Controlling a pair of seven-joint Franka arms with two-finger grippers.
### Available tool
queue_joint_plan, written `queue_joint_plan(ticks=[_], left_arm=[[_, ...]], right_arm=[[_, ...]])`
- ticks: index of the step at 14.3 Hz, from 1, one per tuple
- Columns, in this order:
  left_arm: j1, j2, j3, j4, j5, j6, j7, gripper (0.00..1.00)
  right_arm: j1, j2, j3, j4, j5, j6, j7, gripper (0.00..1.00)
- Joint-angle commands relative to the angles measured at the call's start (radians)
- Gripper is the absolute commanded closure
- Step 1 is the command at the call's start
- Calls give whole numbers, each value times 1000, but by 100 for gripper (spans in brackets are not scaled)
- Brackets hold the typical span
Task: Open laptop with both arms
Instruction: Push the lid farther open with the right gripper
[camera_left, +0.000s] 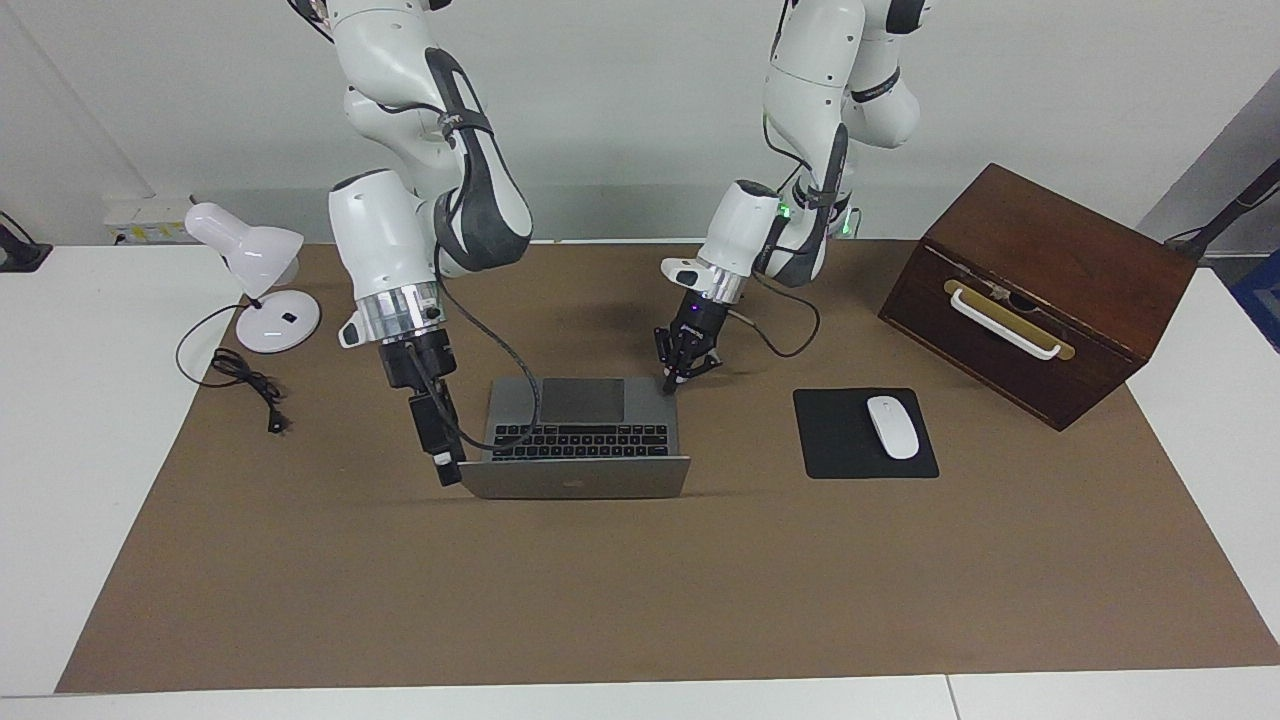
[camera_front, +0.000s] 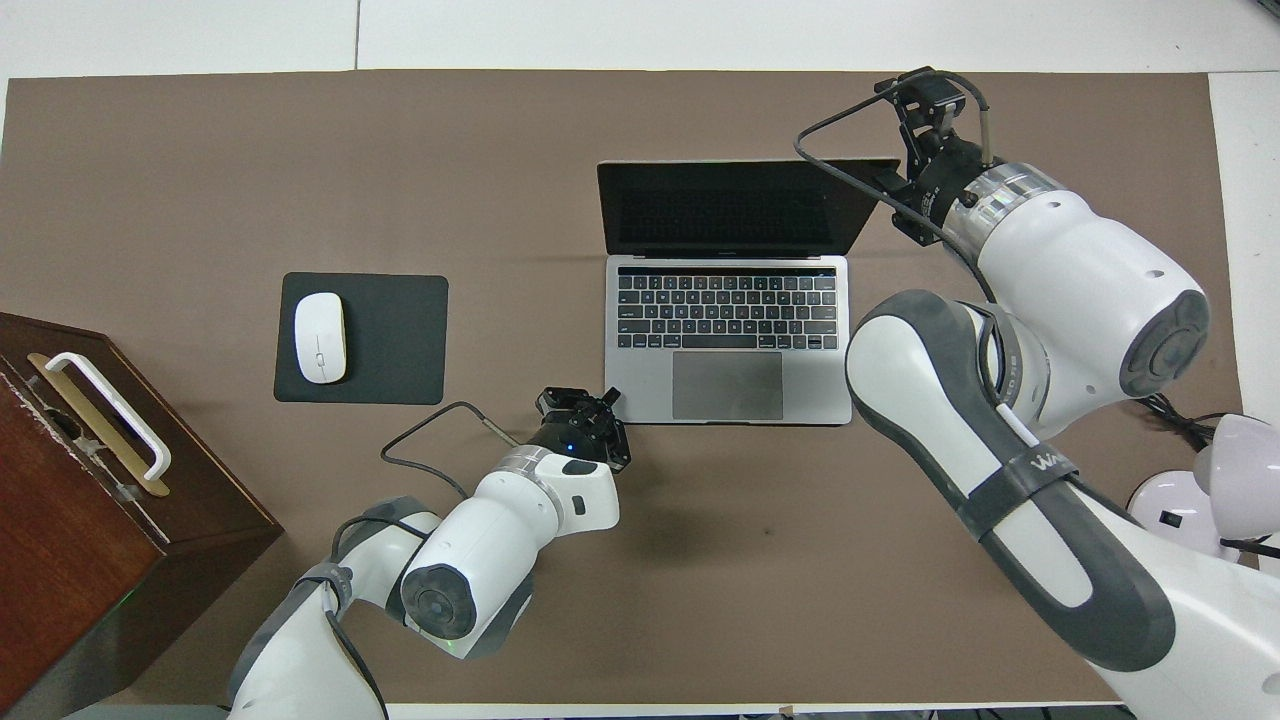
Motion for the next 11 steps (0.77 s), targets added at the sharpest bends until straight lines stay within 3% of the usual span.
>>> queue_joint_plan(ticks=[1, 5, 8, 11], left_arm=[[-9, 37, 9, 14, 5, 21, 14, 100], [-10, 37, 9, 12, 5, 19, 15, 100], [-13, 37, 7, 14, 0, 19, 15, 100], [-7, 20, 5, 15, -6, 13, -11, 100]], right_arm=[[-15, 18, 10, 32, 28, -20, -41, 0], [17, -22, 13, 20, 40, -90, 0, 0], [11, -110, 10, 11, 40, -250, 37, 0], [-10, -193, 5, -39, 40, -325, 46, 0]])
